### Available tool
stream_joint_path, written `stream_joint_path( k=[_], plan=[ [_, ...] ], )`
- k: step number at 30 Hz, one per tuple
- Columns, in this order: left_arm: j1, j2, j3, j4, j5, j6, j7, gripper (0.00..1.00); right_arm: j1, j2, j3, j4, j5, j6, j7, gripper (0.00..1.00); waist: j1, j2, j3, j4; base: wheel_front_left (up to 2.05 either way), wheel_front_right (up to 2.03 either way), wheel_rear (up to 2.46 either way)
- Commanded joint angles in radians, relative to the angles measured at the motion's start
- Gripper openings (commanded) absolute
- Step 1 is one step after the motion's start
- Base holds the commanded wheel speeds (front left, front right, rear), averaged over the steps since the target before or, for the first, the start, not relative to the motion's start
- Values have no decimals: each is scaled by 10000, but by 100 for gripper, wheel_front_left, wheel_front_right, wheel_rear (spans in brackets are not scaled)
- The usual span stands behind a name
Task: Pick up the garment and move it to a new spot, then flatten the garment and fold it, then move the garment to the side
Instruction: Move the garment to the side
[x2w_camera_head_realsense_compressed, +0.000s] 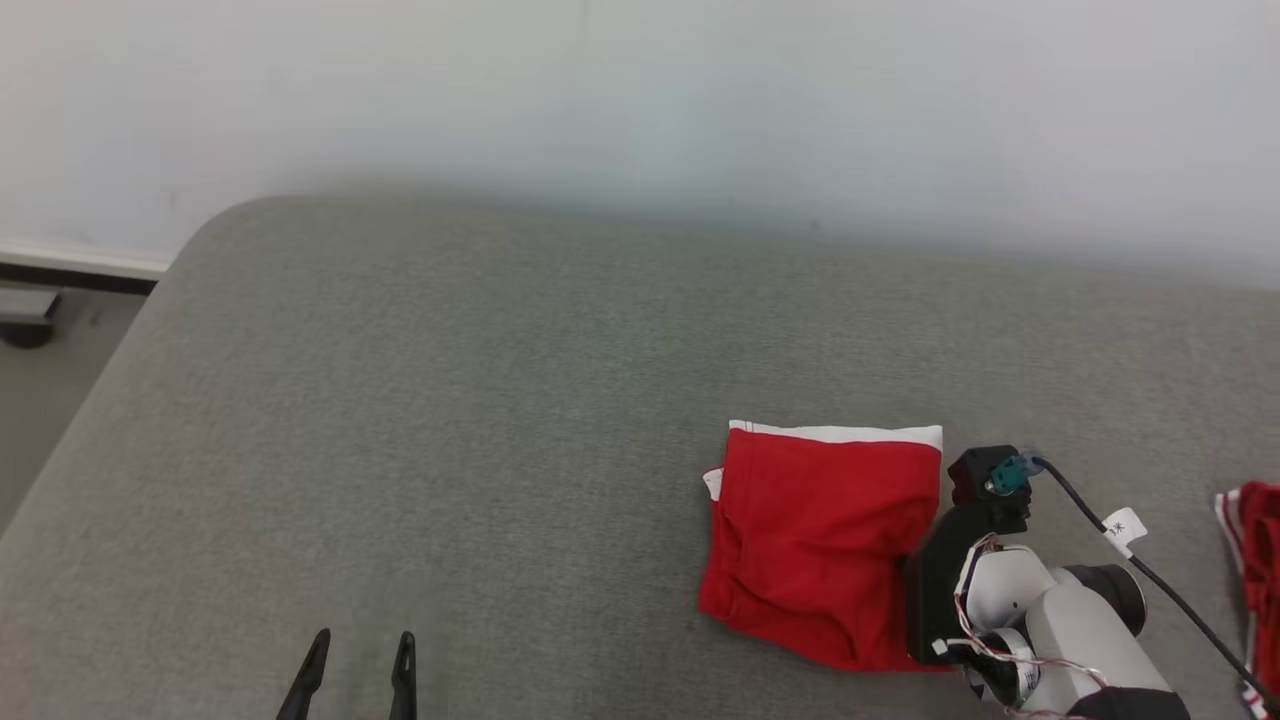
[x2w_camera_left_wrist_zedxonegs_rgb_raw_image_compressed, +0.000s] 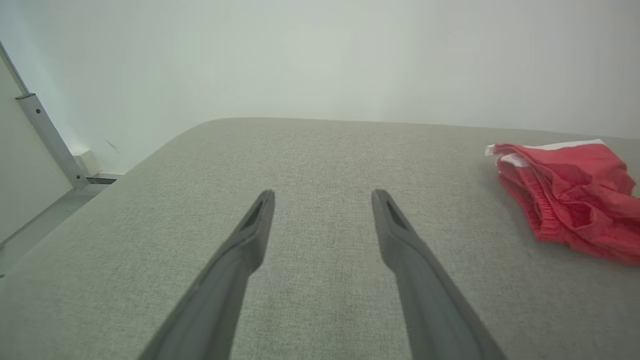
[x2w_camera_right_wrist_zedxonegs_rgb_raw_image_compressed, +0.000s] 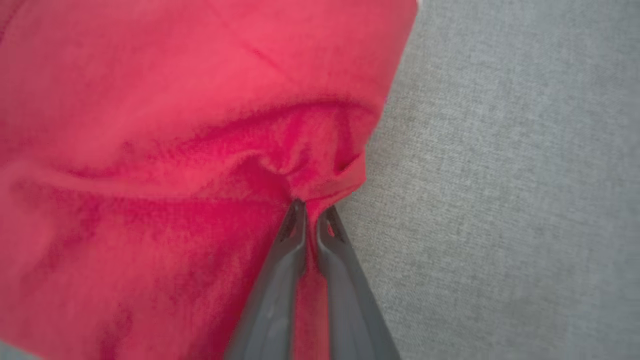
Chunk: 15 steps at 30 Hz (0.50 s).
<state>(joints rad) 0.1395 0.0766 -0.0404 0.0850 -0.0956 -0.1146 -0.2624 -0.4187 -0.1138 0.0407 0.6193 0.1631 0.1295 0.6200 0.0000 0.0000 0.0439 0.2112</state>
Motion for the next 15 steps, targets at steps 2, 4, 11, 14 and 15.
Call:
stream_joint_path(
  k=[2, 4, 11, 14, 15],
  plan=[
    [-95, -30, -89, -123, -21, -20, -22, 100, 274, -274, 298, -293, 73, 12, -57, 0, 0, 0, -162, -607, 0, 0, 0],
    [-170, -70, -191, -252, -132, -44, -22, 100, 339, -653, 824, -790, 32, 12, 20, 0, 0, 0, -151, -999, 0, 0, 0],
    [-429, -124, -177, -736, -242, -29, -22, 100, 276, -2726, 2407, -2936, 85, 11, 701, 0, 0, 0, 159, -2536, 0, 0, 0],
    [-607, -134, -215, -848, -266, -51, -22, 100, 147, -3560, 2548, -3581, -30, 11, 944, 0, 0, 0, 428, -3009, 0, 0, 0],
    [-674, -133, -251, -853, -239, -64, -22, 100, 94, -3803, 2596, -3760, -136, 11, 976, 0, 0, 0, 533, -3145, 0, 0, 0]
  ],
)
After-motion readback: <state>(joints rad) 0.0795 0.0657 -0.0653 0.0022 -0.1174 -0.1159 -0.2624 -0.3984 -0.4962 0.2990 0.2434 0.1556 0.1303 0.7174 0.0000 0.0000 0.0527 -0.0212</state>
